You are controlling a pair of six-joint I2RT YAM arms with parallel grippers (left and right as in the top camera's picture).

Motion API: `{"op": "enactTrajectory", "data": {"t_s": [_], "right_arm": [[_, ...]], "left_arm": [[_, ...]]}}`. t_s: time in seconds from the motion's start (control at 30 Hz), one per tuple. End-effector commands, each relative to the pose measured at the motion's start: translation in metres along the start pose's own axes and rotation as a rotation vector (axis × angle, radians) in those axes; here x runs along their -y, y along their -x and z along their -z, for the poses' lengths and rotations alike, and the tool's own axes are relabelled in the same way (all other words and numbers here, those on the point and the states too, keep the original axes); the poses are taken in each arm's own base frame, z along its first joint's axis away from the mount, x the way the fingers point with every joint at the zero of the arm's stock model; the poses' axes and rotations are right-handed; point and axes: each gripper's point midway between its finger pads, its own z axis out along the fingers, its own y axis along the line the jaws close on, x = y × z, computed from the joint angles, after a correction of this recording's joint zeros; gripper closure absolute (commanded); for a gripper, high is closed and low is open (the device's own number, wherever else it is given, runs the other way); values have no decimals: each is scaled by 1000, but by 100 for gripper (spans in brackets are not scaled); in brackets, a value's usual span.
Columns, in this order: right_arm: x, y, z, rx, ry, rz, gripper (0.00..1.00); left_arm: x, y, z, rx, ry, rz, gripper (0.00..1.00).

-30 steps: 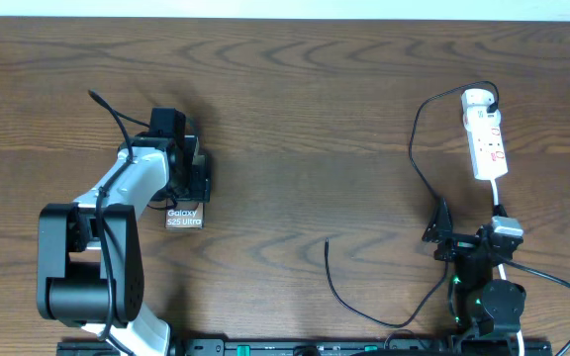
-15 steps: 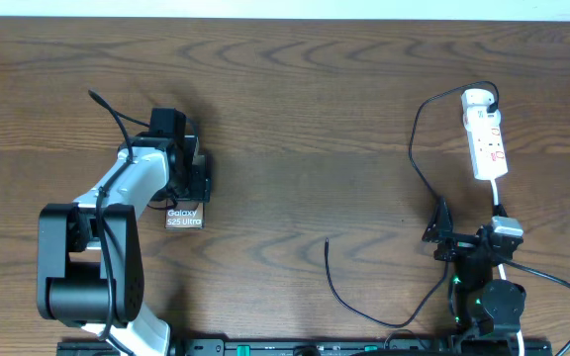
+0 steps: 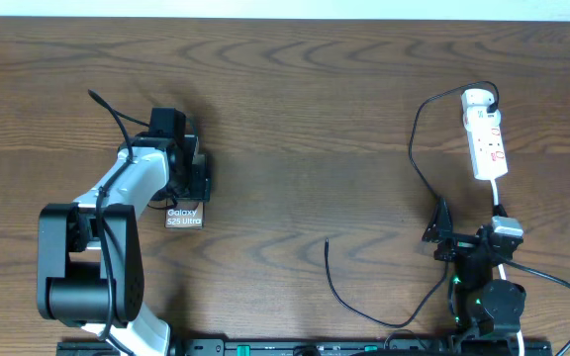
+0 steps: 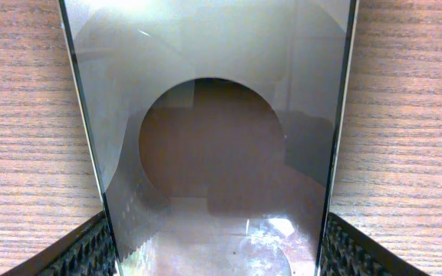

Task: Plug charger to phone and switch on socket
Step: 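Lift the phone with the left gripper and tilt it upright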

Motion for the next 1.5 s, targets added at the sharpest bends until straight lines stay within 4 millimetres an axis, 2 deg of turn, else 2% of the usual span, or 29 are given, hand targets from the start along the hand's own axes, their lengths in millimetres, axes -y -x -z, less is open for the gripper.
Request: {"op": "enactTrajectory", "data": {"t_s": [0.0,0.13,0.37,0.63,0.77,0.87,0.97,1.17,1.47], "right_arm": [[-1,0,0,1,2,8,1],[-1,0,0,1,2,8,1],[-1,0,0,1,2,8,1],[-1,0,0,1,2,8,1],[-1,0,0,1,2,8,1],[-1,0,0,1,2,8,1],[-1,0,0,1,2,8,1],[-1,0,0,1,2,8,1],[-1,0,0,1,2,8,1]], "left_arm": [[-2,8,6,28,5,4,92],[2,23,26,96,-16,6,93],[6,48,84,273,-38,37,93],[27,50,148,426,-189,134,93],[37,45,171,450,-287,283,93],[42,38,182,425,-369,462,93],[57,33,195,370,-511,612,93],[83,33,219,211,-805,845,93],[94,27,247,-107,-1068,1167,93]]}}
